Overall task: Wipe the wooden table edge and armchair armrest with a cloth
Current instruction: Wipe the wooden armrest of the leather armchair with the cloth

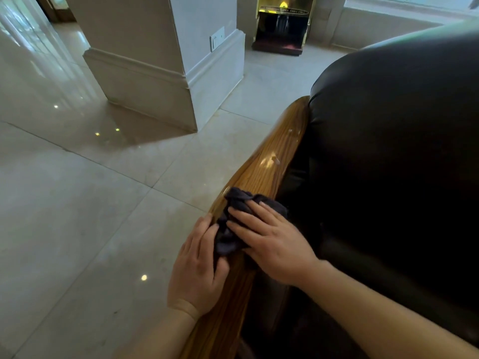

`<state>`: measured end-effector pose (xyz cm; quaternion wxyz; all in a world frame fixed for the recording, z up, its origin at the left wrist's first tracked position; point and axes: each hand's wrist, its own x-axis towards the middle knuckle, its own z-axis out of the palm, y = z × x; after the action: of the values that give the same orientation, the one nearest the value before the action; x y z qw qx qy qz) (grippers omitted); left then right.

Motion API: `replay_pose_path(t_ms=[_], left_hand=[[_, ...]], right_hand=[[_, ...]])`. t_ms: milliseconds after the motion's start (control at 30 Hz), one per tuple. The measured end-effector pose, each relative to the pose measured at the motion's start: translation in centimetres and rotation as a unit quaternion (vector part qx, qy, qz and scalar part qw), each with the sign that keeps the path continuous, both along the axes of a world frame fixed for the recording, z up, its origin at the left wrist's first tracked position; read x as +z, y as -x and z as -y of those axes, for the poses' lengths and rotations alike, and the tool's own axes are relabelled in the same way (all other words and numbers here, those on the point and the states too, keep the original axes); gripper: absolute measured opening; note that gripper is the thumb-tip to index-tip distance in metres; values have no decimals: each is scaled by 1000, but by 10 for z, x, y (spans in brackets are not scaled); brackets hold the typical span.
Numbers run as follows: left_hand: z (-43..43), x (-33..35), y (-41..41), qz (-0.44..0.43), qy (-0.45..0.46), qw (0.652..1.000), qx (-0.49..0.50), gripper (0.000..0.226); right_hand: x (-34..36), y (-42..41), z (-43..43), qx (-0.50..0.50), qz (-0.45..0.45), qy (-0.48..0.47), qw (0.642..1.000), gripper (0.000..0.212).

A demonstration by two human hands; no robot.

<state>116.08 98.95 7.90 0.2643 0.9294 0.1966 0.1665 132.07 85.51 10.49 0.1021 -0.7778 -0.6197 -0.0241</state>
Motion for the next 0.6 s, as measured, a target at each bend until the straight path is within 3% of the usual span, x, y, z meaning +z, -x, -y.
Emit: replay_pose_path(t_ms=[167,267,433,500,600], left_hand=[[2,2,-2,3,-6,1000,5,53],[2,3,-1,2,-2,1000,3,55],[1,1,1,14,9,1000,-10,60],[2,1,1,13,2,1000,-2,57],[2,2,-1,5,-3,1000,11,55]], right_hand=[[15,-17,-42,-193,-43,-18,980,53],[0,20,-29,-166,-37,-38,985,52],[-12,15,13,10,4,-6,1000,50],[-3,-8,1,-32,2,-2,999,52],[9,-27,-33,-181,-47,-23,982,51]])
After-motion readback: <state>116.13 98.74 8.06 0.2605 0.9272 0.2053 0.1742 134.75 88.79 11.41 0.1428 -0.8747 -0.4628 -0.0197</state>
